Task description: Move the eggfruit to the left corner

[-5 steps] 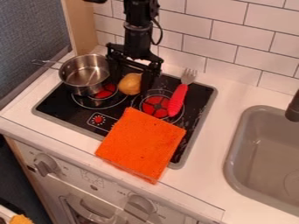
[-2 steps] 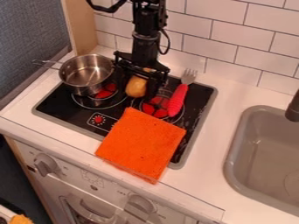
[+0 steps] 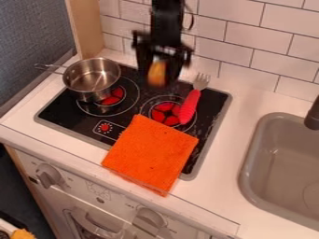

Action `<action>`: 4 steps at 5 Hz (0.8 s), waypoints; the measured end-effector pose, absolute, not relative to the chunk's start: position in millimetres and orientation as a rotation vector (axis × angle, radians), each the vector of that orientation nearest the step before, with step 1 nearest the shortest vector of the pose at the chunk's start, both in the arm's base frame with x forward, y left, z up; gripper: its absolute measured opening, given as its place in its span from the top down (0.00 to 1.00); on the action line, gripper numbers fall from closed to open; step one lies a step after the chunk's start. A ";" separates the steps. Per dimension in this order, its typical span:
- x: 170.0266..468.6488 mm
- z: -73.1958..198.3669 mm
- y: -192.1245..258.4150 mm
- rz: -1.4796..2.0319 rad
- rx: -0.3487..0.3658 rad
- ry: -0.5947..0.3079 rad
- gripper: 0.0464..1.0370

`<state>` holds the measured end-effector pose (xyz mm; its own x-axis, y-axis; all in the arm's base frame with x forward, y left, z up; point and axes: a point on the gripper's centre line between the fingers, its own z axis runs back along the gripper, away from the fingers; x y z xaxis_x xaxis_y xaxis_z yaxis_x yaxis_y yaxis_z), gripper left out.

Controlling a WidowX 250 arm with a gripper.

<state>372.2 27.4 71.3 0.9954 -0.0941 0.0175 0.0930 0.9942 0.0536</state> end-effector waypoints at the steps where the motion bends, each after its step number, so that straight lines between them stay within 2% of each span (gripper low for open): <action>1: 366.8 90.4 42.2 -0.064 0.064 -0.056 0.31; 2: 345.3 92.3 60.6 -0.007 0.068 -0.039 0.31; 3: 304.2 91.2 75.1 0.000 0.098 0.020 0.31; 4: 259.1 103.7 82.9 0.017 0.104 0.040 0.31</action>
